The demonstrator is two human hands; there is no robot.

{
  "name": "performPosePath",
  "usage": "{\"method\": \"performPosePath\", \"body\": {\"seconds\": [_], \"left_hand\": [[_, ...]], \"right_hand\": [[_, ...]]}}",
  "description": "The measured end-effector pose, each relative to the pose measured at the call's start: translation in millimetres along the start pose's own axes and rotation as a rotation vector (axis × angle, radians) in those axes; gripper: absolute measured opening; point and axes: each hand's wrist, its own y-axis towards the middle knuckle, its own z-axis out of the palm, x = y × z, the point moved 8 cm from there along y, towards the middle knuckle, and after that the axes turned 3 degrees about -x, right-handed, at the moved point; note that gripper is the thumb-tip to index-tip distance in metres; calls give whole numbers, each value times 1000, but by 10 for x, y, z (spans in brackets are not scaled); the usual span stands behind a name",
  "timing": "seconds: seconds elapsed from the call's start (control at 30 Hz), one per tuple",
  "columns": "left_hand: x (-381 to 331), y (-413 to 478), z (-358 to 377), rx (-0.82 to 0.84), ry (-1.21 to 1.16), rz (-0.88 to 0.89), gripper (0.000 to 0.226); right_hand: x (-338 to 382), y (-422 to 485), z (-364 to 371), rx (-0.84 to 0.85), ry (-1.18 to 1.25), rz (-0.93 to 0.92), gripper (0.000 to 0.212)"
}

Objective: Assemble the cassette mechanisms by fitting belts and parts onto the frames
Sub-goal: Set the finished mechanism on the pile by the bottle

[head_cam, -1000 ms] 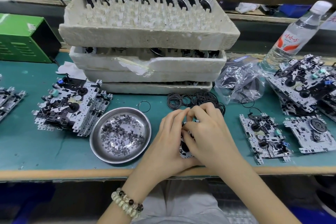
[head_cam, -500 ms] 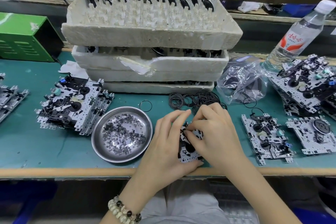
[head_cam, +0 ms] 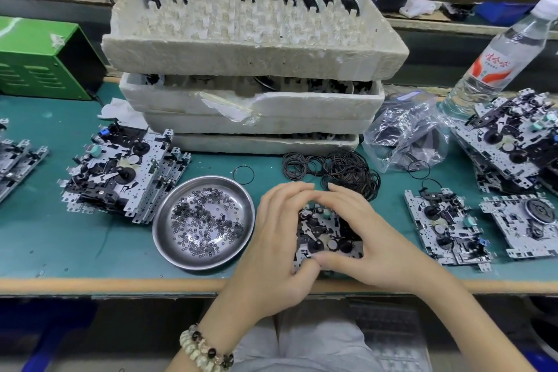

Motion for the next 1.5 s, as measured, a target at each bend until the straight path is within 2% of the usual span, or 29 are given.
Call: {"method": "performPosePath", "body": {"seconds": [0.17,0.4,0.5,0.57,0.67,0.8,0.9,1.0,1.17,1.23,1.3,1.4,1.5], "left_hand": [[-39,4,-4,22,-59,18,64],[-59,12,-93,-67,-72,35,59],[-75,5,-111,-88,-72,62,60],[-87,0,-100,-78,-68,75,62],[-87,-7,-84,-64,-63,69,61],[-77,-12,-73,-59,-48,63,59],[-76,-12,-67,-53,-29,61,57],[-73,-9,-61,-47,-19,51,55],[-77,-7,-46,-29,-12,44,55],[-80,-9,-49,-26,-9,41,54],[-79,-12,-49,-25,-8,37,54],[-67,-15,-48,-23,-7,29,55],[-69,-15,-49,-20,-11,27,55]], "right_hand": [[-36,-4,46,106,-250,-59,93],[50,-50,-75,-37,-250,-53,86],[-4,-235,-289,-183,-194,34,86],[-97,-423,-547,-366,-151,116,88],[-331,-744,-941,-681,-64,291,85],[-700,-1075,-1204,-925,-102,563,88],[-792,-1118,-1160,-912,-322,742,92],[-707,-1059,-1061,-883,-507,762,96],[-746,-1024,-1033,-679,-470,819,117],[-708,-1036,-1030,-647,-473,805,122],[-613,-1005,-1016,-679,-490,718,116],[-321,-830,-913,-772,-582,424,86],[-59,-559,-657,-769,-697,196,51]]}}
